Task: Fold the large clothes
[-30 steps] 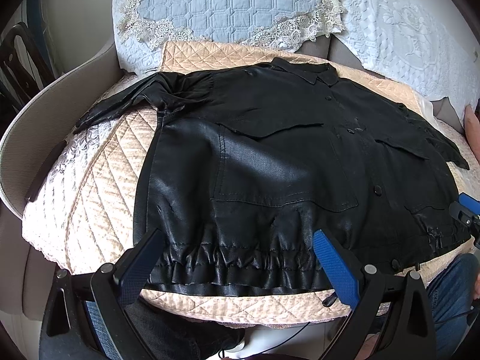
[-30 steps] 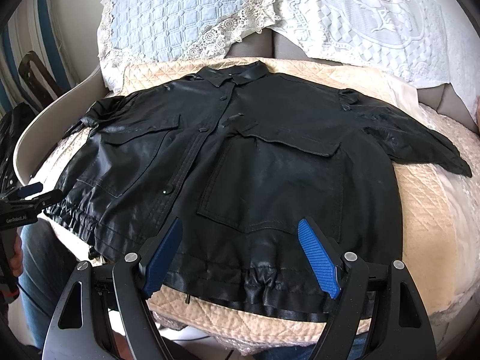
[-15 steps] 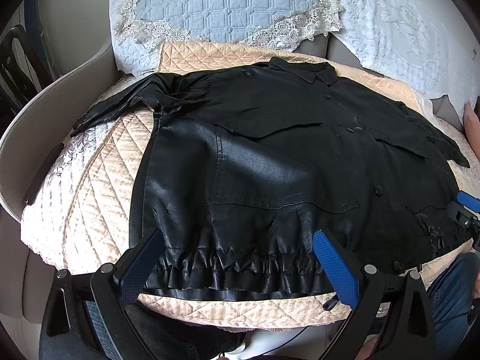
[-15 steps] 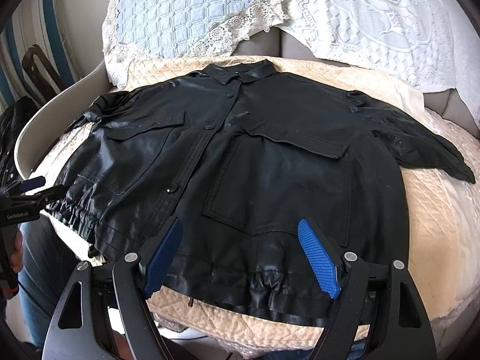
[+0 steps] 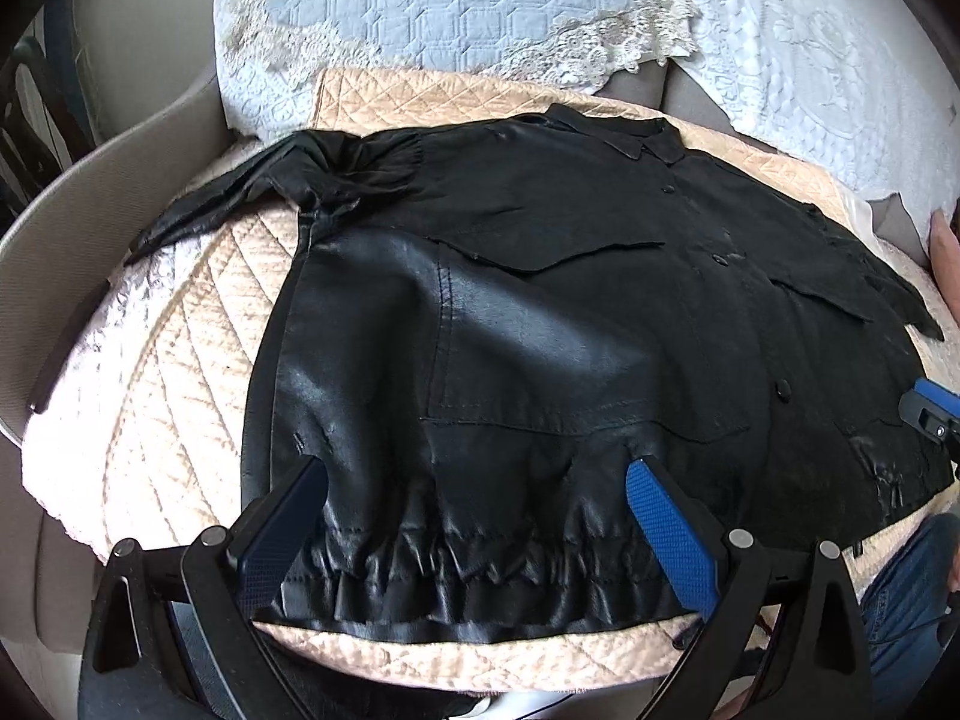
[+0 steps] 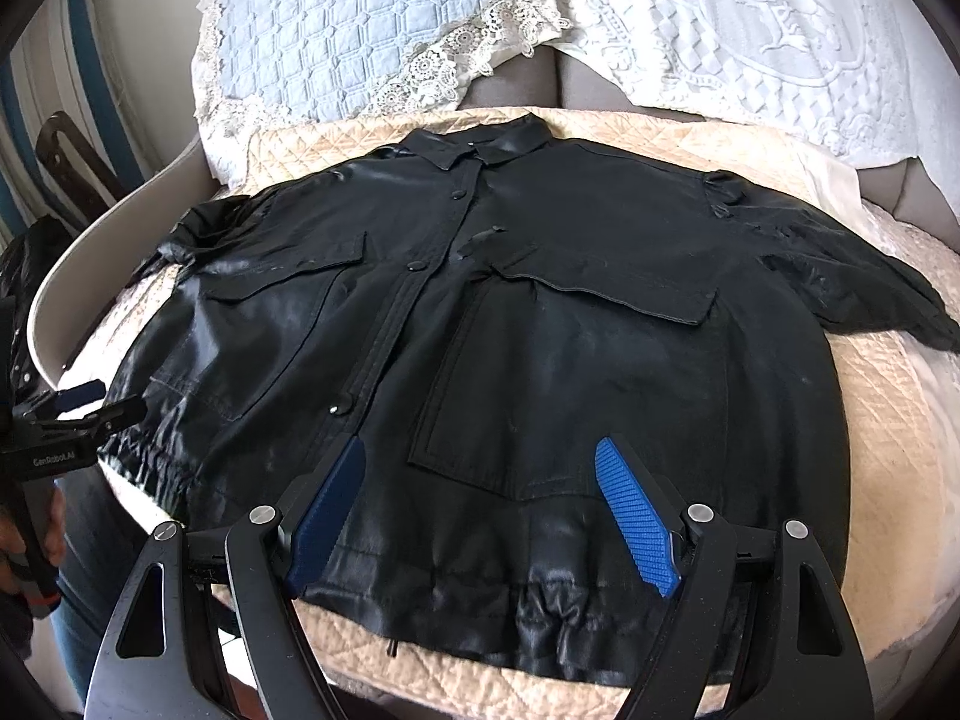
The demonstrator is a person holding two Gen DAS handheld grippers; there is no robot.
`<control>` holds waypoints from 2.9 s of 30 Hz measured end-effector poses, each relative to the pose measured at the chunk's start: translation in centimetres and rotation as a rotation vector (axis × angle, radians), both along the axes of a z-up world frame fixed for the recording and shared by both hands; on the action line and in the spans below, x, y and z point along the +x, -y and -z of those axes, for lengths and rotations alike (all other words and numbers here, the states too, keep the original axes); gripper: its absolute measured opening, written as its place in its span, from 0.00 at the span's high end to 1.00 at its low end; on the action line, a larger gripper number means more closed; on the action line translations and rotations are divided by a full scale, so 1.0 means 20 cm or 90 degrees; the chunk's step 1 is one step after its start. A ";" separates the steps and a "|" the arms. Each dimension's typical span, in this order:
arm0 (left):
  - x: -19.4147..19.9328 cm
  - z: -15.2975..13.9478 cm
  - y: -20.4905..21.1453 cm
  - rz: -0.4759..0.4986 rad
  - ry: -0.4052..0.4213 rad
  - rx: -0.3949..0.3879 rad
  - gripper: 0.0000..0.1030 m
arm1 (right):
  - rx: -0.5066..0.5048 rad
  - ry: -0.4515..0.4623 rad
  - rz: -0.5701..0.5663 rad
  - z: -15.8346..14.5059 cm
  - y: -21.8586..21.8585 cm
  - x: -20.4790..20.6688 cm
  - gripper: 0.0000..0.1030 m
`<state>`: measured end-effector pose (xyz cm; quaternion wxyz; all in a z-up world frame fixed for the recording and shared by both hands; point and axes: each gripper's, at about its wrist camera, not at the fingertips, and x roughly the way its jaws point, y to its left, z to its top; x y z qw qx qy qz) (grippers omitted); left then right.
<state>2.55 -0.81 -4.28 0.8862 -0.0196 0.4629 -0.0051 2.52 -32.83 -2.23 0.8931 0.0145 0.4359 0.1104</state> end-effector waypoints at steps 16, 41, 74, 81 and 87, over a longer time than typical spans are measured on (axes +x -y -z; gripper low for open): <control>0.36 -0.03 -0.57 -0.136 0.039 -0.109 0.03 | 0.036 -0.016 -0.059 0.01 -0.21 0.33 0.23; 1.03 0.19 -1.51 -0.408 0.061 -0.127 0.85 | -0.003 -0.037 -0.089 0.08 -0.35 0.54 0.23; 0.97 -0.25 0.22 0.210 0.067 -0.291 0.51 | 0.097 -0.036 -0.002 0.04 -0.04 0.43 0.23; 0.97 -0.16 -0.22 0.024 0.104 -0.135 0.41 | 0.118 -0.029 -0.038 0.05 -0.25 0.68 0.52; 1.04 0.08 -0.38 -0.058 0.018 -0.159 0.54 | 0.063 -0.099 -0.086 0.27 -0.50 1.04 0.58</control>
